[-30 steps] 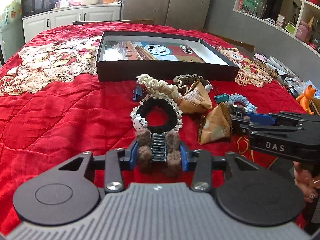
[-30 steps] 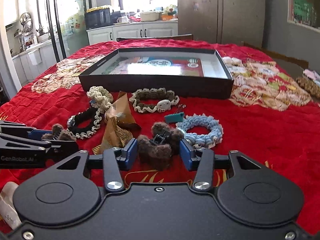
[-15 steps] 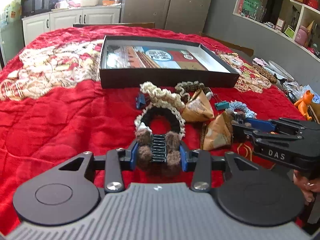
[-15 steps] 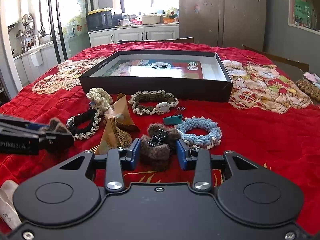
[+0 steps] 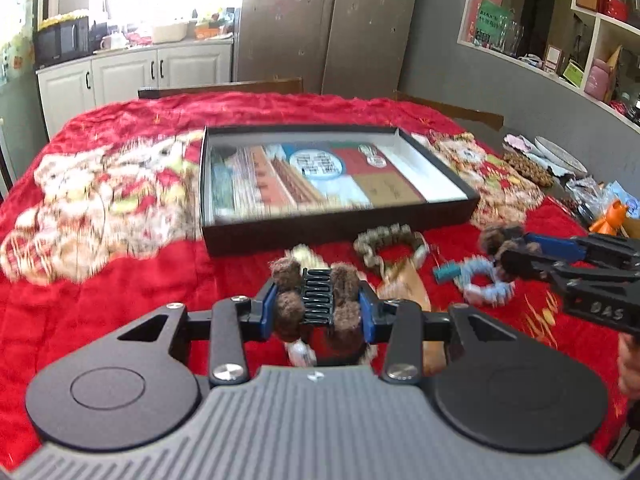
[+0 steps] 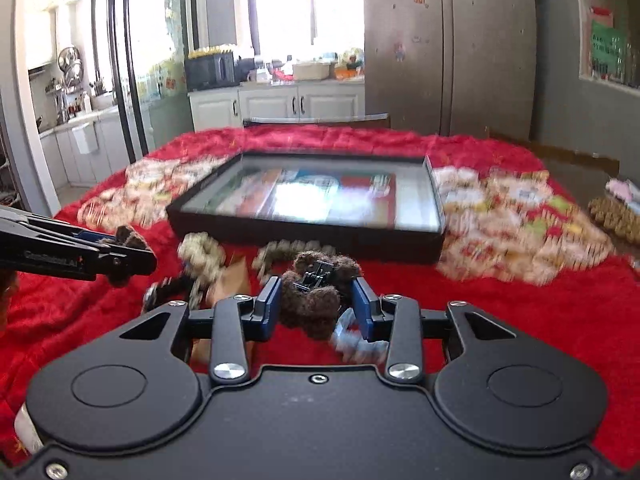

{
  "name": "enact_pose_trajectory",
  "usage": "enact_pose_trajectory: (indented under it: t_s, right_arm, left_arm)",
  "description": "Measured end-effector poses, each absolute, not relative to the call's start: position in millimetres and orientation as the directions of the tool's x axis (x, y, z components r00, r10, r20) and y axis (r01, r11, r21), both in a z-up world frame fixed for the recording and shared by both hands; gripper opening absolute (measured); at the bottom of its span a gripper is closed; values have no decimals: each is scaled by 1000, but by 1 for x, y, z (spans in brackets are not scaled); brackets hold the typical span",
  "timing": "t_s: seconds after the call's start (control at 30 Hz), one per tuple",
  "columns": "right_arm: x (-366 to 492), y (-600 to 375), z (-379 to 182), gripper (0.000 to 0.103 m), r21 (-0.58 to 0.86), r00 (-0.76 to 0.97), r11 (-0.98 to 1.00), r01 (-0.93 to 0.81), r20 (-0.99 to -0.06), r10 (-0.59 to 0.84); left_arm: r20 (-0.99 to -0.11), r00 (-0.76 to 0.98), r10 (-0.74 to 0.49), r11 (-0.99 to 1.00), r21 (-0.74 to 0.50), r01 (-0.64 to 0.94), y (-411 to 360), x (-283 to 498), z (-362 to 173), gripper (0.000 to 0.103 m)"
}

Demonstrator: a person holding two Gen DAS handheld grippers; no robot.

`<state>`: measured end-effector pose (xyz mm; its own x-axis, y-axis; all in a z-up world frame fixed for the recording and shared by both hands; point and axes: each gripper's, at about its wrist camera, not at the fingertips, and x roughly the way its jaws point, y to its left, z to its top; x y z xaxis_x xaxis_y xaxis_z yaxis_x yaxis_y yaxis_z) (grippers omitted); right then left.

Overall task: Organize objects
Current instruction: 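Carry both held brown fuzzy clips over the black box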

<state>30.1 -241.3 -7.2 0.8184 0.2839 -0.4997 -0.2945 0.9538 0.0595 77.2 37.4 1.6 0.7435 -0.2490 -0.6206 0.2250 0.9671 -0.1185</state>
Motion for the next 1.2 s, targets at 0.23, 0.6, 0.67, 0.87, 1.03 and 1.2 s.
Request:
enact_pose_trajectory:
  t_s: [0.23,0.6,0.67,0.87,1.03,1.2]
  right_arm:
    - [64,-250,22,36,63,846,955,-290,-451,287]
    - [129,-234,23,36,37,835,950,-311,-466,292]
    - [144,-230,21,36,29,837,951,-309,-466,286]
    - [191,-221,11,36,55,830,951,-305,-474,293]
    - [226,-208,1,36,59,819,948,-311,-489,300]
    - [255,-195,-11,36,35,817,950,-312,-500,287]
  left_arm:
    - [-613,760,-217,975,-89,205,38,120,15,44]
    - [-600,786,-152,986,-33,165,35,180,19,44]
    - [-600,789,-136,988,-27,151,33,192,17,44]
    - [-598,789,-138,990,-55,131,32,225,10,44]
    - [-600,791,-122,992,-43,121,26,251,3,44]
    - [-607,786,-114,993,-40,113,20,276,-7,45]
